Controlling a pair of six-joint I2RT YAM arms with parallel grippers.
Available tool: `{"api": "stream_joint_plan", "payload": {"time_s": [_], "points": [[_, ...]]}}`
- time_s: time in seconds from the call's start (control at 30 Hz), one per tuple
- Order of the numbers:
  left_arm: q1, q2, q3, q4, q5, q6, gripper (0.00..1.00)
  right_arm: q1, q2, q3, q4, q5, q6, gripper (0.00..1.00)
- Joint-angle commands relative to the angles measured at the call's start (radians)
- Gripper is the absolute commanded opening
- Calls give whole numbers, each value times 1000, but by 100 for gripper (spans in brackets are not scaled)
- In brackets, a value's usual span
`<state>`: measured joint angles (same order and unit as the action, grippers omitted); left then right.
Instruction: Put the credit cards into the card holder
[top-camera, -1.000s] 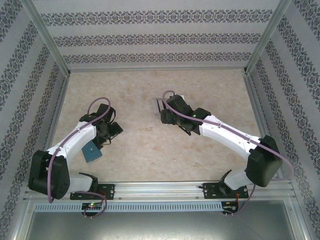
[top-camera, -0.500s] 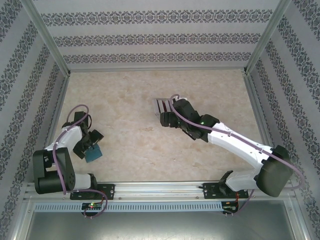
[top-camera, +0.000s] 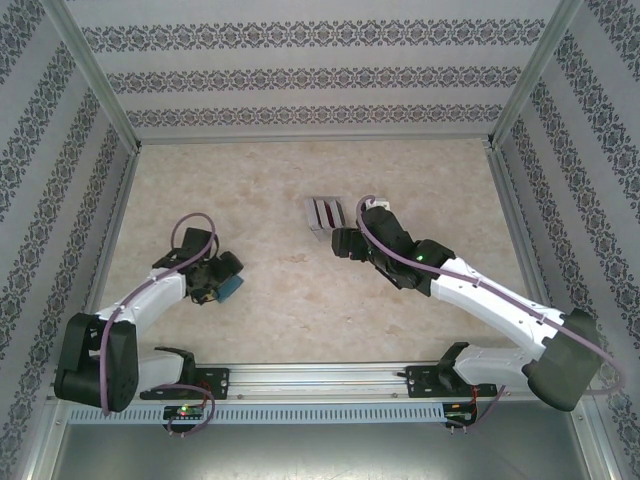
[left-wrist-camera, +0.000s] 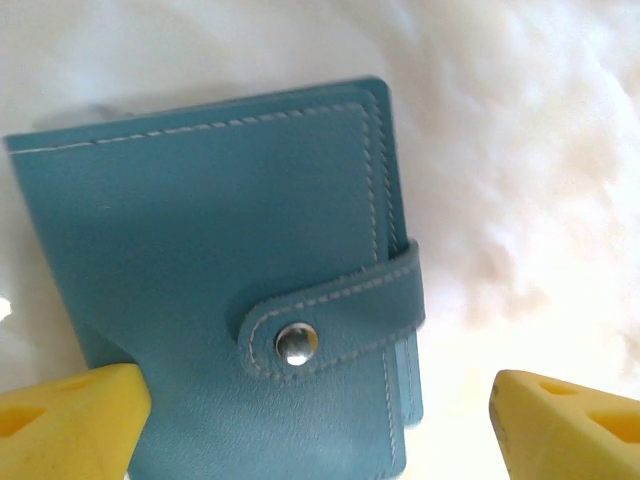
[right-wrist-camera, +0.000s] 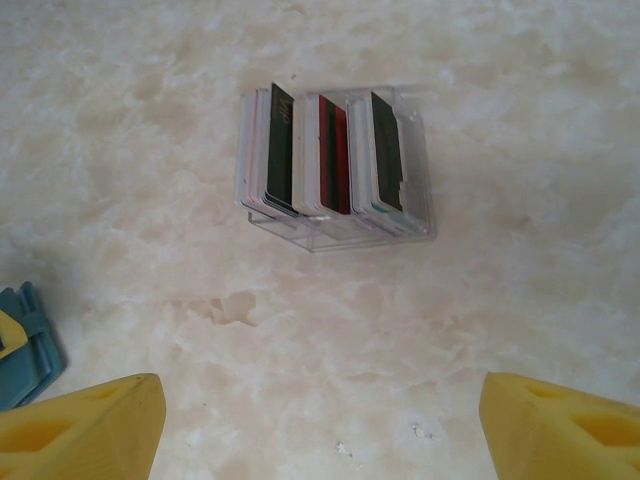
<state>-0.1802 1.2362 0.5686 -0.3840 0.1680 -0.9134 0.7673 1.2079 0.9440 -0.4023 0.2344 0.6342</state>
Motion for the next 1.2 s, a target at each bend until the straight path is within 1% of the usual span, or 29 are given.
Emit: {"api": "stream_joint_plan", "payload": {"time_s": [0.0,0.03,0.1,0.17,0.2,0.3,0.4,0.43,0.5,0.67,0.73,0.8,0.83,0.9,0.97,1.03,1.07,1.17], "points": [[-108,29,-13,14,76,-123,90,-5,25,-15,20,-44,39,82],[-131,43,13,7,84,-111,90,-4,33,-21,34,-58,37,82],[-148,71,80,-67,85,-67,89,-1,55,-17,55,-108,8,81],[-142,48,137,-191,34,-43,89,15,84,6,55,-169,-46,79],[-136,22,146,-221,9,-33,89,26,97,15,60,-190,-71,78],[-65,-65,158,-288,-7,-9,89,52,146,31,90,-251,-129,75],[23,-74,184,-347,0,24,87,69,201,70,96,-294,-139,74],[39,-56,186,-338,22,42,86,82,218,85,96,-290,-147,74],[45,-1,191,-311,51,73,87,104,251,106,101,-274,-161,75],[44,138,202,-179,132,106,96,134,311,162,69,-244,-163,81],[44,179,210,-141,136,100,97,139,323,157,84,-241,-163,82],[44,219,219,-117,142,96,97,141,344,169,74,-246,-150,82],[44,239,226,-115,143,91,95,144,353,177,70,-252,-141,82],[43,266,230,-120,125,91,88,153,363,171,96,-279,-132,81],[42,289,230,-124,82,93,76,162,385,170,118,-295,-132,79],[42,321,249,-137,76,108,69,166,411,196,97,-298,-130,77],[43,341,262,-143,88,119,66,168,418,204,92,-300,-127,77],[36,389,295,-140,122,159,62,168,428,195,119,-303,-121,77]]}}
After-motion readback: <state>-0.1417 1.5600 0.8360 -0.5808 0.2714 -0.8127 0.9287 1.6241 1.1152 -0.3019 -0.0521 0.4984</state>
